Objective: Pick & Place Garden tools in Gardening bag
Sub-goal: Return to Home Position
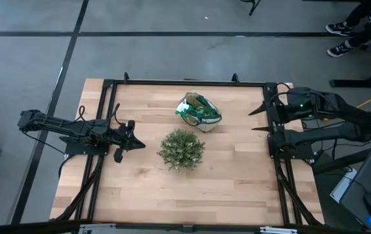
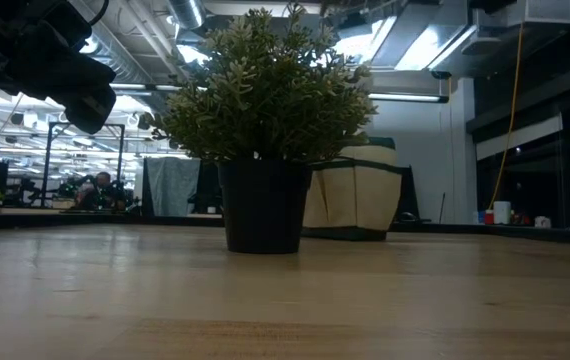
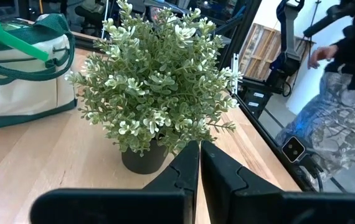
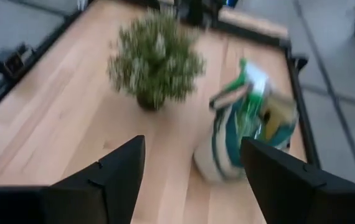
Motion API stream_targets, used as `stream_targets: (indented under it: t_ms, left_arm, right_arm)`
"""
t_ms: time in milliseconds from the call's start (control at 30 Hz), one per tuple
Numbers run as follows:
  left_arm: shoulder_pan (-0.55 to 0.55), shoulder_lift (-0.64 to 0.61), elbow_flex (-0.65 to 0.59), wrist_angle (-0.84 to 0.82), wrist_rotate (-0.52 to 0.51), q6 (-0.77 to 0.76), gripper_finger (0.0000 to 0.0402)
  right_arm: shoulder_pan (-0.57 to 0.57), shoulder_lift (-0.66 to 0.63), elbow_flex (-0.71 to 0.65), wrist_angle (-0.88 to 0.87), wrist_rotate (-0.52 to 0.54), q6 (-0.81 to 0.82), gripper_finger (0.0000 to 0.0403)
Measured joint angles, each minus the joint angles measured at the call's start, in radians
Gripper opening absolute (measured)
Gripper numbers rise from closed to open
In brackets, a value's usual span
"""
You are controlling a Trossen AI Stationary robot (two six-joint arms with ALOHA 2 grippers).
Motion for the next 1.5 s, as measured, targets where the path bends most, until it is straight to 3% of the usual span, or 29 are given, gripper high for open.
stream_targets:
  t_ms: [233,667,733,1033,1500]
  left_arm:
    - [0.000,0.000,0.000,0.000,0.000,0.000,0.0012]
    - [0.000,0.000,0.000,0.000,0.000,0.000,0.0011]
    - [0.000,0.000,0.000,0.000,0.000,0.000,0.0010]
    - [0.000,0.000,0.000,0.000,0.000,0.000,0.0011]
    - [0.000,0.000,0.000,0.000,0.000,0.000,0.0010]
  right_arm:
    - [0.053,0.042,0.000,0.180,0.000,0.000,0.0268]
    - [0.113,0.011,-0.033,0.251,-0.011,0.000,0.0268]
    - [0.113,-0.017,-0.115,0.344,-0.010,0.000,0.0268]
    - [0.096,-0.112,-0.664,1.174,-0.010,0.000,0.0268]
    - [0.084,-0.312,-1.039,1.424,-0.008,0.000,0.0268]
